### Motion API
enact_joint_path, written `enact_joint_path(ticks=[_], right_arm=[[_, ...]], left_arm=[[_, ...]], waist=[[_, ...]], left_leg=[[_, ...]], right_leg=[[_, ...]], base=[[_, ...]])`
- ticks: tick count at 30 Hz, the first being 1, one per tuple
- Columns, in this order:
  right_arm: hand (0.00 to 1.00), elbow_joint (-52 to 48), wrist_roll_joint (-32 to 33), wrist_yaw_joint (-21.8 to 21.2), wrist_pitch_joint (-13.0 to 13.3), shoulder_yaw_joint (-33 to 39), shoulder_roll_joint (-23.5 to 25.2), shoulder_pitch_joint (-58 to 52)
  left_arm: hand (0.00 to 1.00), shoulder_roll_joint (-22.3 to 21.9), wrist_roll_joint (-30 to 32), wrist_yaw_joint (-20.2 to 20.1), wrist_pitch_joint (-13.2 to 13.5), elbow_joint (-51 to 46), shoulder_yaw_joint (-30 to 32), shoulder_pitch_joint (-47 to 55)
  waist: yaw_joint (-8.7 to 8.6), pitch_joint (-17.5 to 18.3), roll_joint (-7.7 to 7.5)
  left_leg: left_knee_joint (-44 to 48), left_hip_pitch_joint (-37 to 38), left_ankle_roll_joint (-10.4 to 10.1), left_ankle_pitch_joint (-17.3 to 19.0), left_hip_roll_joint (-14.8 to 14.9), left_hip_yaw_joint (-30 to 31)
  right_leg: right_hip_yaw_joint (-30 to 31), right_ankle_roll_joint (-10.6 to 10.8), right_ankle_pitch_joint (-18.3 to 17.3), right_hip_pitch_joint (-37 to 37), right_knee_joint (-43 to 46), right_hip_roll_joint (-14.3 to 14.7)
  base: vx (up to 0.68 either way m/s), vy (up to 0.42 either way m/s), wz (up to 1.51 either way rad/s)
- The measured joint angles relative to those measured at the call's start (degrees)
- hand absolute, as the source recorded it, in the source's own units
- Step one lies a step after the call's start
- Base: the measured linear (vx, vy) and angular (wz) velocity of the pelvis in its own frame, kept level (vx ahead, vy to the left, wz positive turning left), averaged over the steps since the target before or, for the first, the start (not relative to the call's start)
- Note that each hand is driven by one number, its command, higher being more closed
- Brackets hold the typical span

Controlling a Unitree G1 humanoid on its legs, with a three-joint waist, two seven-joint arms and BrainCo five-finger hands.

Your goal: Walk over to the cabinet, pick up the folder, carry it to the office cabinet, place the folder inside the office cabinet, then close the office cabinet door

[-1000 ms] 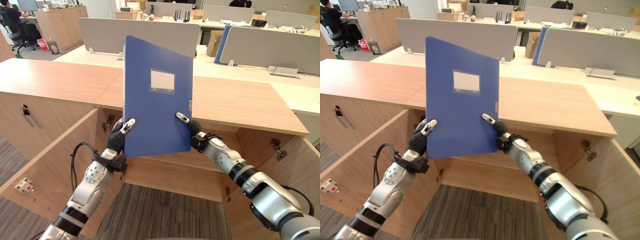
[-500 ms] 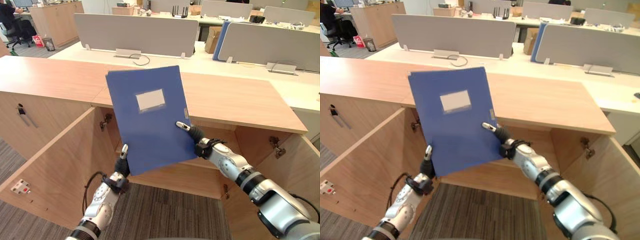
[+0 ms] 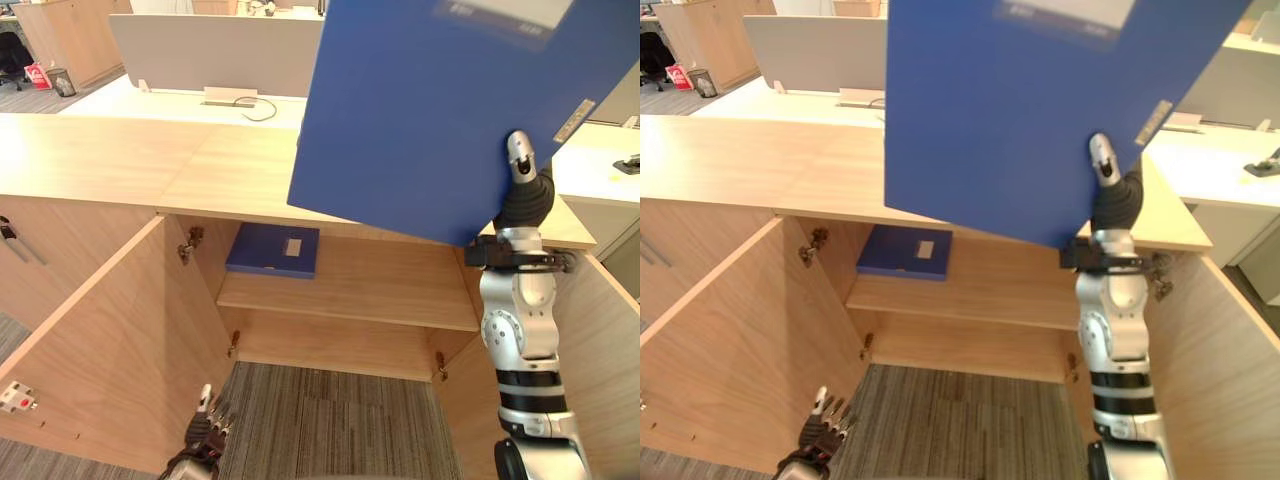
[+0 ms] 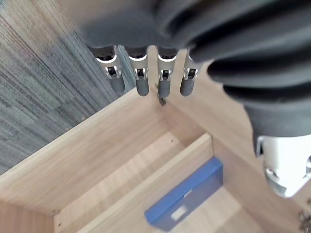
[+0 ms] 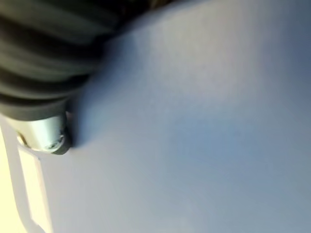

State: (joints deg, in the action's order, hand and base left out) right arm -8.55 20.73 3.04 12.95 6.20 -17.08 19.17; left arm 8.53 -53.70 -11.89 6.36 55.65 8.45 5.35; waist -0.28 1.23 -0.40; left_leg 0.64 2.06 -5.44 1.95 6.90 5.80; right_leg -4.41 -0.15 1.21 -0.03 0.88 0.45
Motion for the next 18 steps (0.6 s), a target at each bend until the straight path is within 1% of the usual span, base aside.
enact_joint_path(ticks=[3, 4, 5, 6, 7, 8, 9, 10, 11, 12, 14, 15, 16, 17, 18], right_arm=[[1.00, -2.3, -9.3, 4.0, 0.0, 1.8, 2.5, -1.0], [1.00, -3.6, -12.3, 5.8, 0.0, 1.8, 3.2, -1.1], [1.00, -4.5, -14.3, 6.6, 0.0, 1.8, 3.6, -1.1], [1.00, -6.6, -19.4, 8.5, 0.0, 1.6, 4.4, -1.2], [1.00, -7.6, -21.7, 9.2, 0.0, 1.4, 4.5, -1.5], [1.00, -9.2, -26.7, 10.2, 0.3, 0.9, 4.5, -2.2], [1.00, -10.0, -31.5, 10.9, 0.4, 0.0, 4.4, -3.1], [1.00, -9.9, -33.9, 11.3, 0.5, -1.0, 4.3, -3.5], [1.00, -9.8, -37.3, 11.6, 0.4, -3.6, 3.9, -4.5], [1.00, -9.7, -40.2, 11.7, 0.4, -7.3, 2.5, -6.1], [1.00, -9.6, -43.2, 11.2, 0.5, -13.4, -0.9, -8.1], [1.00, -8.8, -45.8, 9.2, 0.6, -18.9, -4.3, -8.7], [1.00, -7.7, -48.1, 6.5, 1.1, -24.7, -7.6, -8.8], [1.00, -7.0, -49.2, 5.5, 1.4, -27.5, -9.1, -8.8], [1.00, -5.4, -50.1, 3.2, 2.5, -32.0, -11.2, -8.8]], left_arm=[[0.00, -0.5, 1.1, 1.6, 0.4, 3.6, 4.6, 1.5], [0.00, -0.6, 2.5, 2.4, 0.4, 4.9, 5.8, 2.3], [0.00, -0.7, 3.4, 2.9, 0.4, 5.5, 6.3, 2.6], [0.00, -0.8, 5.9, 3.8, 0.4, 6.4, 7.3, 3.3], [0.00, -0.9, 7.0, 4.2, 0.4, 6.9, 7.7, 3.5], [0.00, -1.1, 9.5, 4.8, 0.4, 7.1, 8.4, 4.1], [0.00, -1.2, 11.9, 5.2, 0.4, 7.9, 8.7, 4.2], [0.00, -1.2, 13.2, 5.4, 0.4, 8.4, 8.7, 4.2], [0.00, -1.3, 14.8, 5.4, 0.4, 8.7, 8.7, 4.2], [0.00, -1.4, 16.3, 5.5, 0.3, 9.2, 8.7, 4.1], [0.00, -1.6, 17.9, 5.6, 0.3, 9.4, 8.4, 3.7], [0.00, -1.9, 18.7, 5.6, 0.1, 9.5, 8.0, 3.7], [0.00, -1.9, 19.6, 5.5, -0.2, 9.7, 7.5, 3.9], [0.00, -1.9, 20.1, 5.4, -0.3, 9.9, 7.2, 3.8], [0.00, -2.0, 20.8, 5.1, -0.5, 10.3, 6.5, 3.8]], waist=[[0.02, 0.0, -0.03], [0.04, 0.1, -0.04], [0.06, 0.1, -0.04], [0.07, 0.1, -0.05], [0.16, 0.1, -0.08], [0.19, 0.2, -0.19], [0.23, 0.0, -0.29], [0.26, -0.2, -0.30], [0.51, -1.2, -0.20], [0.75, -2.3, -0.25], [0.71, -3.8, -0.62], [1.11, -4.4, -0.59], [1.59, -5.3, -0.53], [1.91, -5.7, -1.05], [2.29, -6.1, -1.49]], left_leg=[[-0.4, 0.1, 0.0, -0.3, 0.0, 0.2], [-0.4, 0.1, 0.0, -0.3, 0.0, 0.3], [-0.4, 0.1, 0.0, -0.3, 0.0, 0.3], [-0.2, 0.0, 0.0, -0.3, 0.0, 0.5], [0.0, -0.1, 0.0, -0.2, 0.0, 0.6], [1.5, -1.1, 0.0, 0.3, -0.1, 1.1], [4.7, -2.6, 0.1, 1.7, -0.2, 1.8], [6.7, -3.3, 0.0, 2.5, -0.2, 2.2], [11.4, -4.4, 0.1, 4.3, -0.2, 2.8], [16.7, -5.8, 0.1, 5.6, -0.3, 2.9], [23.9, -8.5, 0.4, 5.9, -0.6, 2.2], [28.4, -10.2, 1.0, 5.6, -0.3, 0.2], [30.6, -11.1, 2.3, 4.6, -0.3, -1.2], [30.9, -11.2, 2.2, 4.1, -0.4, -1.8], [30.9, -12.0, 2.0, 4.1, -0.4, -2.2]], right_leg=[[-0.1, 0.0, -0.1, 0.0, 0.0, 0.0], [-0.2, 0.0, -0.1, 0.0, 0.0, 0.0], [-0.2, 0.0, -0.1, 0.0, 0.0, 0.0], [-0.3, 0.0, -0.2, 0.0, 0.0, 0.0], [-0.4, 0.0, -0.3, 0.0, 0.0, 0.0], [-1.0, 0.0, -0.5, 0.1, 0.2, 0.0], [-1.6, 0.0, -0.9, 0.2, 0.7, 0.0], [-1.8, -0.1, -1.2, 0.4, 1.1, 0.1], [-2.0, 0.0, -2.4, 1.2, 2.3, 0.4], [-2.2, -0.4, -3.9, 2.2, 3.2, 0.6], [-2.2, -0.8, -4.8, 3.5, 3.6, 0.6], [-2.2, -0.9, -4.8, 4.0, 3.7, 0.8], [-1.9, -0.9, -4.9, 4.9, 3.3, 0.7], [-1.7, -1.0, -4.8, 5.3, 3.0, 0.6], [-1.6, -1.2, -4.8, 4.9, 3.0, 0.3]], base=[[0.01, 0.007, 0.02], [0.00, 0.000, 0.00], [0.02, 0.008, 0.04], [0.01, 0.002, 0.04], [0.01, 0.003, 0.13], [0.00, 0.003, 0.26], [-0.02, 0.004, 0.28], [-0.05, 0.001, 0.25], [-0.08, -0.002, 0.23], [-0.12, 0.016, 0.33], [-0.11, 0.009, 0.31], [-0.08, -0.020, 0.13], [-0.07, -0.025, 0.06], [-0.07, -0.025, 0.15], [-0.05, -0.006, 0.22]])
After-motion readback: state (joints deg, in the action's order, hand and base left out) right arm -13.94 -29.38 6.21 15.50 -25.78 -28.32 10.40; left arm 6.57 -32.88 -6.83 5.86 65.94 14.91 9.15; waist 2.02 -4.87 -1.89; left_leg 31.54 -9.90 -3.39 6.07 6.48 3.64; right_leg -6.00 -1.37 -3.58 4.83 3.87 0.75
